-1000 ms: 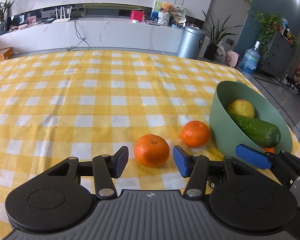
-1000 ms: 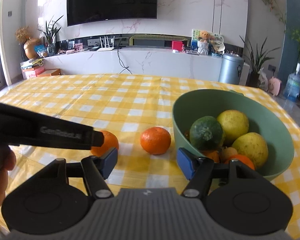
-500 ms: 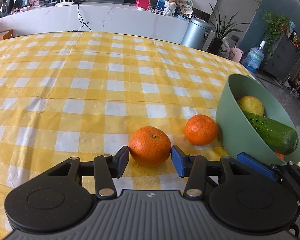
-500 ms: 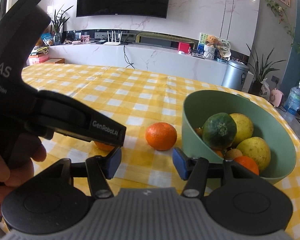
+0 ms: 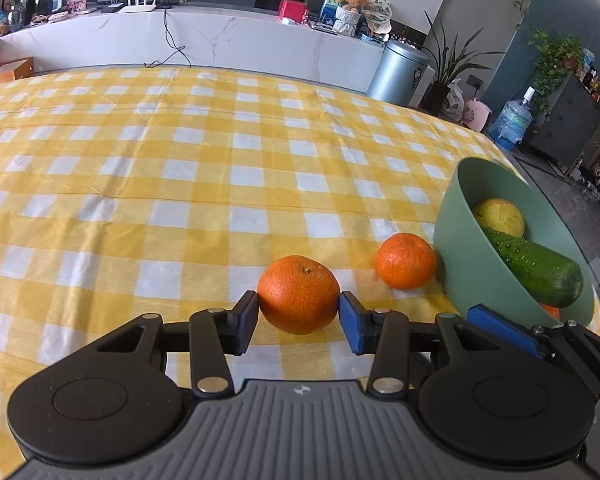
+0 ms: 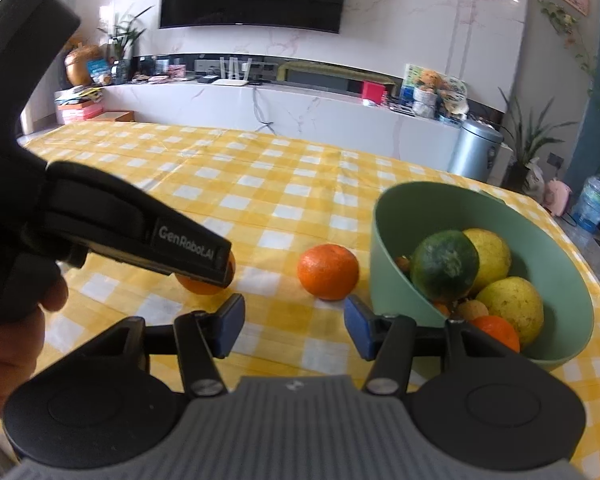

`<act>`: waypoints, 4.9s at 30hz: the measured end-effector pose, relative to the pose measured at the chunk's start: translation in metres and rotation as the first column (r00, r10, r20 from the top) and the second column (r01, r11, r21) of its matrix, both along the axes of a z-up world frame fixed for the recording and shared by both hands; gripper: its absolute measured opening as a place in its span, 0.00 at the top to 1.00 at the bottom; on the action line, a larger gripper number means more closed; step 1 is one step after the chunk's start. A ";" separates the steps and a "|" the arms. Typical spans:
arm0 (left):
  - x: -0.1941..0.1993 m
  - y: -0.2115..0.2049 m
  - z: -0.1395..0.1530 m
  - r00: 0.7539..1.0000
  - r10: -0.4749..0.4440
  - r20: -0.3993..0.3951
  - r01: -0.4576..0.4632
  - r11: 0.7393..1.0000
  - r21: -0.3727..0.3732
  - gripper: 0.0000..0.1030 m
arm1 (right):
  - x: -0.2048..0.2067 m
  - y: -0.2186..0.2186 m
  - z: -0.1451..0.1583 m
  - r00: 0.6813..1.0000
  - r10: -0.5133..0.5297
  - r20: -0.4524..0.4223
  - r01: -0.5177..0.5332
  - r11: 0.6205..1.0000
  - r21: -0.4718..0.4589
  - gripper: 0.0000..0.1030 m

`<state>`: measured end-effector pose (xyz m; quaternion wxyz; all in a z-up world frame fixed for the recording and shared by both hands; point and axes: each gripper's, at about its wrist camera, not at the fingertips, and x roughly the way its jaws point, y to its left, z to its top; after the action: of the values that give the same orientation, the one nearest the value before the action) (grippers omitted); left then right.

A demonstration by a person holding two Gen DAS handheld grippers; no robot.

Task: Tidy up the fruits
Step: 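Grasp an orange with the left tool while the right tool grasps the other orange, then carry both oranges over the green bowl and open both tools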

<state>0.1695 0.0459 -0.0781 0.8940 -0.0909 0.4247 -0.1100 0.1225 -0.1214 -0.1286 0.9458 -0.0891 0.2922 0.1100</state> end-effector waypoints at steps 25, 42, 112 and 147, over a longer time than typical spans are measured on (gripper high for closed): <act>0.000 0.032 0.015 0.998 0.061 0.035 -0.059 0.997 -0.052 0.54 | 0.081 0.035 0.039 0.787 0.426 -0.446 -0.612 0.625 -0.484 0.54; 0.009 0.028 -0.002 0.999 0.037 -0.004 -0.037 0.999 -0.030 0.55 | 0.140 0.045 0.000 0.715 0.343 -0.610 -0.680 0.548 -0.488 0.53; 0.028 -0.151 0.069 0.959 -0.284 0.017 0.285 0.957 -0.061 0.52 | 0.056 -0.205 0.062 0.982 0.019 -0.190 0.008 0.990 0.141 0.65; 0.051 -0.170 0.065 0.950 -0.307 -0.054 0.305 0.951 -0.045 0.36 | 0.083 -0.200 0.058 0.992 0.081 -0.099 -0.083 0.996 -0.014 0.46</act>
<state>0.2208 -0.1237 -0.0130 0.8511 -0.0433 0.4583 -0.2522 0.2056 -0.3209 -0.0706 0.9241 -0.1041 0.3354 0.1505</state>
